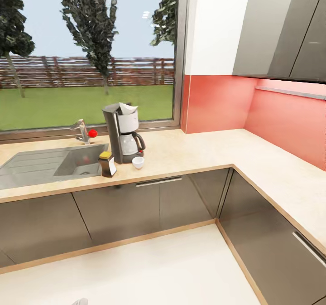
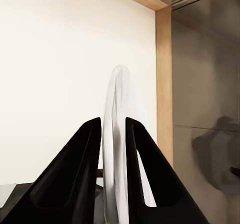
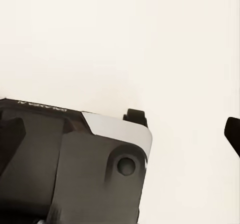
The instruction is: Set up a coffee station on the kitchen countertop: keep the coffee maker on the countertop, move the bottle of coffee from the kitchen shelf to the counter next to the coffee maker, place a paper coffee filter on top of the coffee maker, put the saucer next to the coffee maker with the coffee cup on the saucer, and place the electric kettle next to the coffee maker.
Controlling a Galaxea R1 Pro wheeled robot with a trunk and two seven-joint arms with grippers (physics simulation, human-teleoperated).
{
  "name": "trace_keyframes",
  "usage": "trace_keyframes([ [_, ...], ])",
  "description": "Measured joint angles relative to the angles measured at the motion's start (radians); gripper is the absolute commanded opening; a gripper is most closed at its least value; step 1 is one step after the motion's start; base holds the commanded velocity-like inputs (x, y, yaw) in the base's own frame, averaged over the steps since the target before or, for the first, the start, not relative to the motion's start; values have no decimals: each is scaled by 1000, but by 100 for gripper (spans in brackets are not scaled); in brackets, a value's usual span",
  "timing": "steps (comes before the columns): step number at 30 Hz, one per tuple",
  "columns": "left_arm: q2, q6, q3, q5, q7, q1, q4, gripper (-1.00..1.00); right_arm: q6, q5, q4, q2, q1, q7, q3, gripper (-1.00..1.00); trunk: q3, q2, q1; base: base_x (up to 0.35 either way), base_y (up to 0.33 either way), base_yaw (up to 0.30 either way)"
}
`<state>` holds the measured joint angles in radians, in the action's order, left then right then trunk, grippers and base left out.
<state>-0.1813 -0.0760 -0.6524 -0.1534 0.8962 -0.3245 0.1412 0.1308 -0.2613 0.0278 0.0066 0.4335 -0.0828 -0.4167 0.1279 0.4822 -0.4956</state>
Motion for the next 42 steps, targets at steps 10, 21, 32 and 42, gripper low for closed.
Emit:
trace_keyframes([
  [10,0,-1,0,0,0,0,0,-100,-17,14,0,0,-2,1,0,100,0,0,0,0,-233,0],
  [21,-2,-4,-6,3,16,-5,16,-100,-29,12,0,3,-2,2,0,100,0,0,0,0,-14,0],
  [32,10,-134,-8,6,85,-181,36,-100,-67,11,0,4,-13,3,-1,100,0,0,0,0,0,0],
  [42,121,-199,3,-5,81,-374,37,-100,-68,11,0,4,-14,3,0,100,0,0,0,0,0,0],
])
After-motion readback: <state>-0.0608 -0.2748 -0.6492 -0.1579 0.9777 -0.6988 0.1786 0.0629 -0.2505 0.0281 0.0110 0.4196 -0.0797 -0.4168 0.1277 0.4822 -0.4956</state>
